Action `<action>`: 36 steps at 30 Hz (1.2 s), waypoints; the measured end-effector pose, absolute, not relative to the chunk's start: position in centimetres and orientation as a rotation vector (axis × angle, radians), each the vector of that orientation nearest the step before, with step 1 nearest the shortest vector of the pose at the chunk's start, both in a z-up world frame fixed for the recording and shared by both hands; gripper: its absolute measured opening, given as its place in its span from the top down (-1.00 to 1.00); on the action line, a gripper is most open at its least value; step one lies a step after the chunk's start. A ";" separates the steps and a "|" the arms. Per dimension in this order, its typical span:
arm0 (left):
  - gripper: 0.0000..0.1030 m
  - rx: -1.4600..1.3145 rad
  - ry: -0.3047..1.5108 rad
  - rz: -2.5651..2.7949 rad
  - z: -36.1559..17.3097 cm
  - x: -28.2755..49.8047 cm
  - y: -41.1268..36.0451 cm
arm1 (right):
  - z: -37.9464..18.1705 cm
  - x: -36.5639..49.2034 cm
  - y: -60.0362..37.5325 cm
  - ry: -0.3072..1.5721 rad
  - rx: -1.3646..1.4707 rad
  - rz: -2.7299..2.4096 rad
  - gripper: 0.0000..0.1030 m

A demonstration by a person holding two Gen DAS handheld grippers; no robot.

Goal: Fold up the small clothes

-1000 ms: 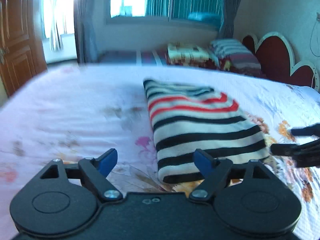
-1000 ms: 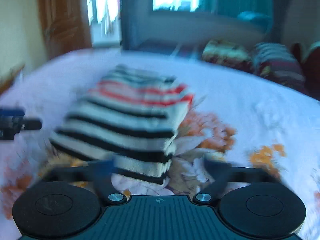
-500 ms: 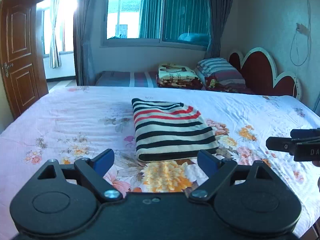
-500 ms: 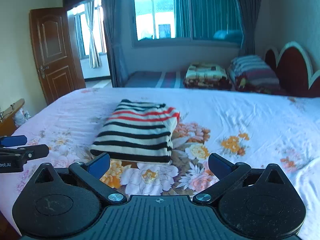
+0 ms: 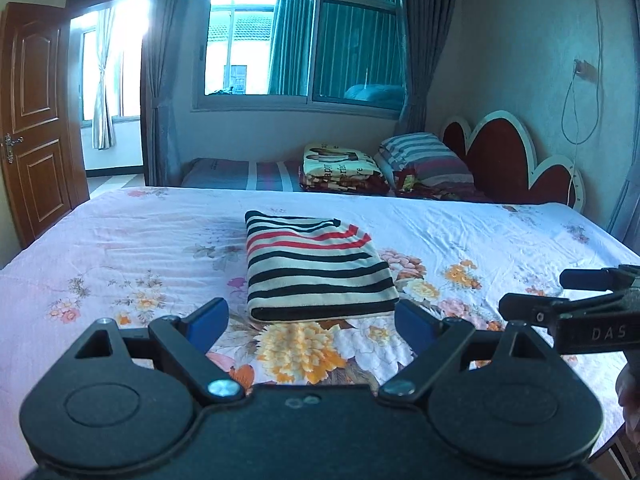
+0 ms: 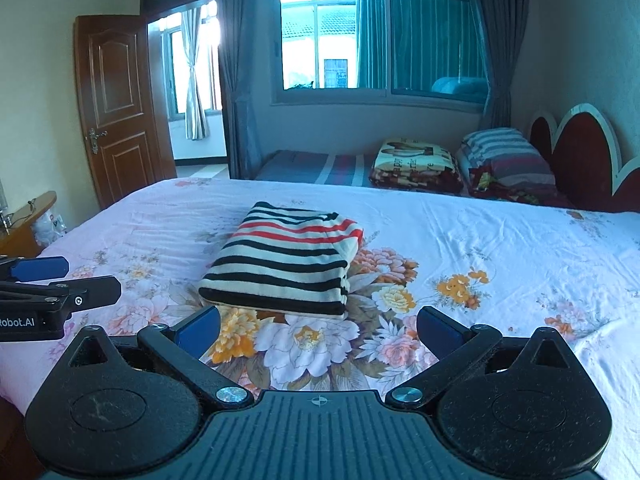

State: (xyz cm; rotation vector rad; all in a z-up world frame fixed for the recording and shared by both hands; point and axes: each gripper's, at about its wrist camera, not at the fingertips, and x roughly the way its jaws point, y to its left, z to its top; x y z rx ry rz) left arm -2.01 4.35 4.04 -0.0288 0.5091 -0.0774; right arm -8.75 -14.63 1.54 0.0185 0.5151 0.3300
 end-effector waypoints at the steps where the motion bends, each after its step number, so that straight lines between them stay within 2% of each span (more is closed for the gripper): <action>1: -0.73 -0.032 0.509 -0.076 4.1 -2.1 4.3 | 1.6 -8.9 -14.8 0.511 0.019 0.330 -1.00; 36: -0.73 0.014 0.495 -0.077 4.1 -3.6 2.3 | 2.2 -10.7 -17.4 0.479 0.067 0.325 -1.00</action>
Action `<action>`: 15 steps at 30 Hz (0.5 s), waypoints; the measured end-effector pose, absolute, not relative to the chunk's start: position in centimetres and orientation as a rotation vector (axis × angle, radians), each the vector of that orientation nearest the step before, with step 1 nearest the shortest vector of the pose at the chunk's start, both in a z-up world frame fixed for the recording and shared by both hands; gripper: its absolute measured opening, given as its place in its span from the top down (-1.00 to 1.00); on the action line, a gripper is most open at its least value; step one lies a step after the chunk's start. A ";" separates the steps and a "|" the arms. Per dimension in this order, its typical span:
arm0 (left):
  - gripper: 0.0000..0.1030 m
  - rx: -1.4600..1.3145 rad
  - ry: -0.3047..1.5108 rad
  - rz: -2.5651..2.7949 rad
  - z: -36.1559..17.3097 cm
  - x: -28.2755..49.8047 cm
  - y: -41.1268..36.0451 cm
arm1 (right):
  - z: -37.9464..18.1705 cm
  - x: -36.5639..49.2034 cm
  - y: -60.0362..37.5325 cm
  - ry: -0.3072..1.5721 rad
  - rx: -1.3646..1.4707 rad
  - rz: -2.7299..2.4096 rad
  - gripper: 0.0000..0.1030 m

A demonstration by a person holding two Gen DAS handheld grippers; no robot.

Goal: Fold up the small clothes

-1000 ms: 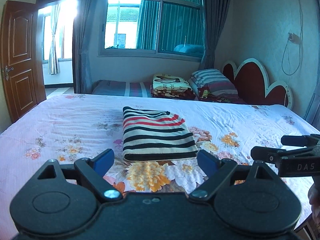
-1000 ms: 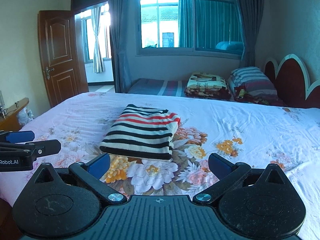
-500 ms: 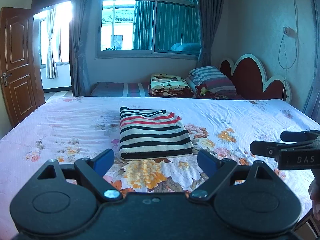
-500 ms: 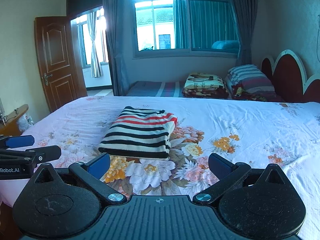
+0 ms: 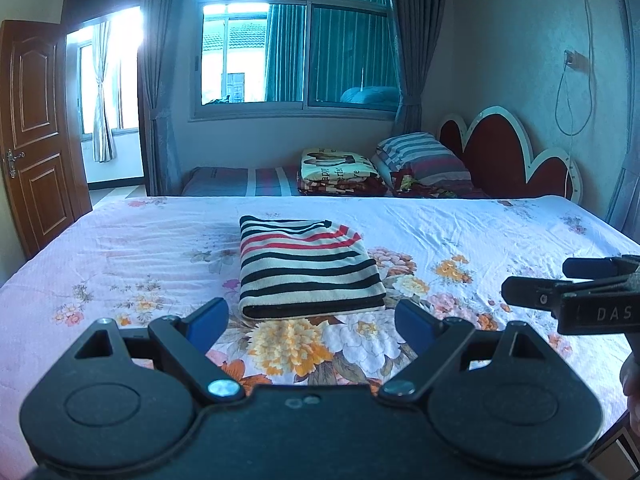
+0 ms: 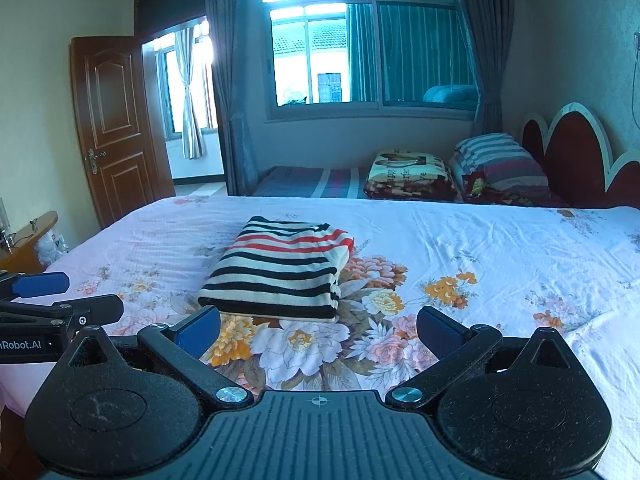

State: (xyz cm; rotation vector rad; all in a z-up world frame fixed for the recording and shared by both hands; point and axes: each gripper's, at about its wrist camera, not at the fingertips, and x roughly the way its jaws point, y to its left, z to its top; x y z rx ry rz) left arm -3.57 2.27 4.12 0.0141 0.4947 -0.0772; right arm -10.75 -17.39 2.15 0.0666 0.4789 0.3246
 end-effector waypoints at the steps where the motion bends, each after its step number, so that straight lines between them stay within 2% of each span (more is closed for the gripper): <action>1: -0.73 0.015 0.495 -0.077 4.1 -3.6 2.3 | 2.2 -10.8 -17.4 0.478 0.068 0.323 -1.00; 15: -0.74 0.020 0.505 -0.092 4.0 -3.6 2.9 | 2.2 -10.9 -17.2 0.477 0.055 0.327 -1.00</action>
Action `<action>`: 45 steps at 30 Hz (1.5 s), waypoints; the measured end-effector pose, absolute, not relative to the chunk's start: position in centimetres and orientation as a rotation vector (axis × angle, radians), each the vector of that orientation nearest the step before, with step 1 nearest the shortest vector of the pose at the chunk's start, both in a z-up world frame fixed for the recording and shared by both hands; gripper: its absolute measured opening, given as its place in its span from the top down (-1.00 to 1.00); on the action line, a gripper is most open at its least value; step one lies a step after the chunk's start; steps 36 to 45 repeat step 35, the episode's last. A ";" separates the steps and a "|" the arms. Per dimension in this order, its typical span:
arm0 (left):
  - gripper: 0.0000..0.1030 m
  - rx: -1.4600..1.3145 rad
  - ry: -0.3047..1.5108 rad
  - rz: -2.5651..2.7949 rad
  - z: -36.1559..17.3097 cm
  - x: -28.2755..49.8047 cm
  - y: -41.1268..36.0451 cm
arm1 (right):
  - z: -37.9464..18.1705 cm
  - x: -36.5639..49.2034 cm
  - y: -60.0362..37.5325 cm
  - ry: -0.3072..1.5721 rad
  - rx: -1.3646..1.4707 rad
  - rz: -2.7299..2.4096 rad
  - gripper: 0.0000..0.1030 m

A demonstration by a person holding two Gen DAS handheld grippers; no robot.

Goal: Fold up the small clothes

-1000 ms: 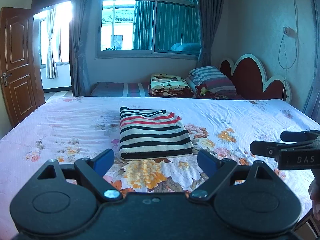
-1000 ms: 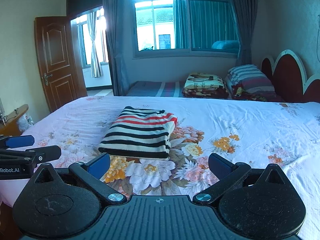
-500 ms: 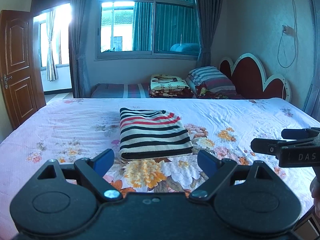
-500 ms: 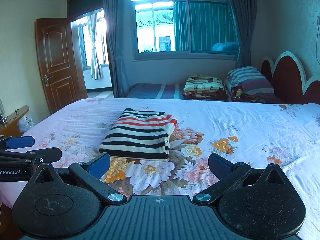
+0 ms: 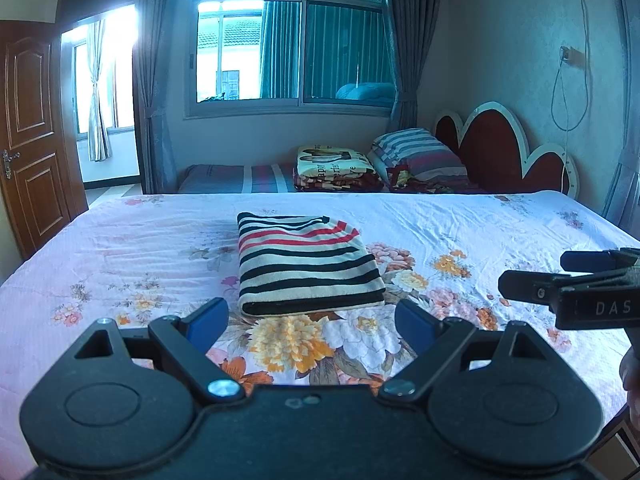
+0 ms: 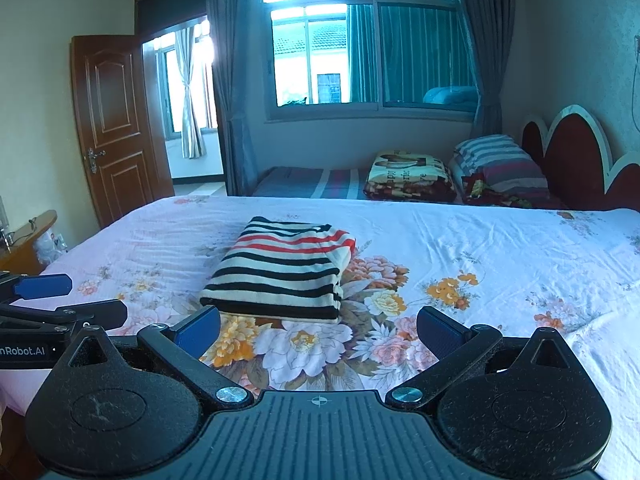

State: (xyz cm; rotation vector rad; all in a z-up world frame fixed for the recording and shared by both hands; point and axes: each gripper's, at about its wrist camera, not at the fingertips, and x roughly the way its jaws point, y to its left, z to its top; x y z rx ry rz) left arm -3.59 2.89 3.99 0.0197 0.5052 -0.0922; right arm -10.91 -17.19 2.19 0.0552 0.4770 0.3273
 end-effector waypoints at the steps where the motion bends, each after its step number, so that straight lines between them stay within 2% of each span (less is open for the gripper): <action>1: -0.74 0.018 0.506 -0.092 4.0 -3.6 3.0 | 2.2 -10.9 -17.1 0.478 0.052 0.328 -1.00; 45: -0.73 0.007 0.476 -0.102 3.7 -3.0 3.6 | 1.9 -9.5 -16.5 0.490 0.013 0.370 -1.00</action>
